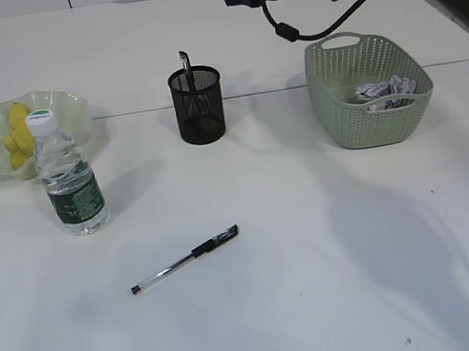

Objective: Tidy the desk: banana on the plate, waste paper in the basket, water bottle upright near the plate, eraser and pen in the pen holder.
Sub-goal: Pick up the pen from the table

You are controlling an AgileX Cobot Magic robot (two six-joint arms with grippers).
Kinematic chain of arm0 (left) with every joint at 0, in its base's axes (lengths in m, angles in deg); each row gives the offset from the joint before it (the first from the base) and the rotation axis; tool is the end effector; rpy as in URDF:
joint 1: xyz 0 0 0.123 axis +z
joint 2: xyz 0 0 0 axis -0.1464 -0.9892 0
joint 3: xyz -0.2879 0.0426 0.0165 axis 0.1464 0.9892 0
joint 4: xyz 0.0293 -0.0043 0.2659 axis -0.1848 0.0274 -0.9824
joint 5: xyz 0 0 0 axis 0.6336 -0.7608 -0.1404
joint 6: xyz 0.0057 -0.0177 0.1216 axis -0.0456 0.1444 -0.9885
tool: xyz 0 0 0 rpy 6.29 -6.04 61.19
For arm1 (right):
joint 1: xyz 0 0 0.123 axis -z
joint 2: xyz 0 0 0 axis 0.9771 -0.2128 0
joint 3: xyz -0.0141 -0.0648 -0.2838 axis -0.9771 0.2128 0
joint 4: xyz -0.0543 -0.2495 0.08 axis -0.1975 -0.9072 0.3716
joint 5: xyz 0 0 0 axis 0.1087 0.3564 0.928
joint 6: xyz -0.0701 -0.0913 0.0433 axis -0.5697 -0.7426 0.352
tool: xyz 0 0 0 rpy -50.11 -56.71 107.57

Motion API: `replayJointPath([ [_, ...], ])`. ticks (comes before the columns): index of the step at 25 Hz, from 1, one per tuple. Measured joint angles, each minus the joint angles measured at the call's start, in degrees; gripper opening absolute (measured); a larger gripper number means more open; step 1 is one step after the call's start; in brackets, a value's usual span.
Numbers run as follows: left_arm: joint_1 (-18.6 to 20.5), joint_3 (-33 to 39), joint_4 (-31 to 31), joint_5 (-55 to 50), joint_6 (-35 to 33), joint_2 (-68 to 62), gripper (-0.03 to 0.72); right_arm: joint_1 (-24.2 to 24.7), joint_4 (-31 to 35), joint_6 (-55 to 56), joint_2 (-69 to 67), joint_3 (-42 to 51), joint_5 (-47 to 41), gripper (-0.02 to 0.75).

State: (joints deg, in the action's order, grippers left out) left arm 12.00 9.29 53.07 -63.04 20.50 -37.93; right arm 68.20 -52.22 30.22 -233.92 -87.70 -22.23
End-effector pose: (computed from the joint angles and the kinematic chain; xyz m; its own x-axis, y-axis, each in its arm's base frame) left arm 0.1111 -0.0005 0.4307 -0.3494 -0.0425 -0.9360 -0.0131 0.9991 -0.0405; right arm 0.6067 0.1542 0.2601 -0.3238 -0.2709 -0.9065 -0.6111 0.7913 -0.0181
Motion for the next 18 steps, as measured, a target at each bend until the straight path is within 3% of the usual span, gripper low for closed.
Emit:
replayJointPath([
  [3,0.00,0.00,1.13,0.23,0.00,-0.78,0.324,0.10,-0.55,3.20,3.50,0.00,-5.94,0.139],
  [11,0.00,0.00,3.07,0.11,0.00,-0.80,0.324,0.10,-1.97,28.56,10.20,-0.19,-23.36,0.139],
  [18,0.00,0.00,8.11,-13.86,-3.89,-4.53,0.323,0.17,-2.66,31.32,13.93,-0.19,-26.05,0.139],
])
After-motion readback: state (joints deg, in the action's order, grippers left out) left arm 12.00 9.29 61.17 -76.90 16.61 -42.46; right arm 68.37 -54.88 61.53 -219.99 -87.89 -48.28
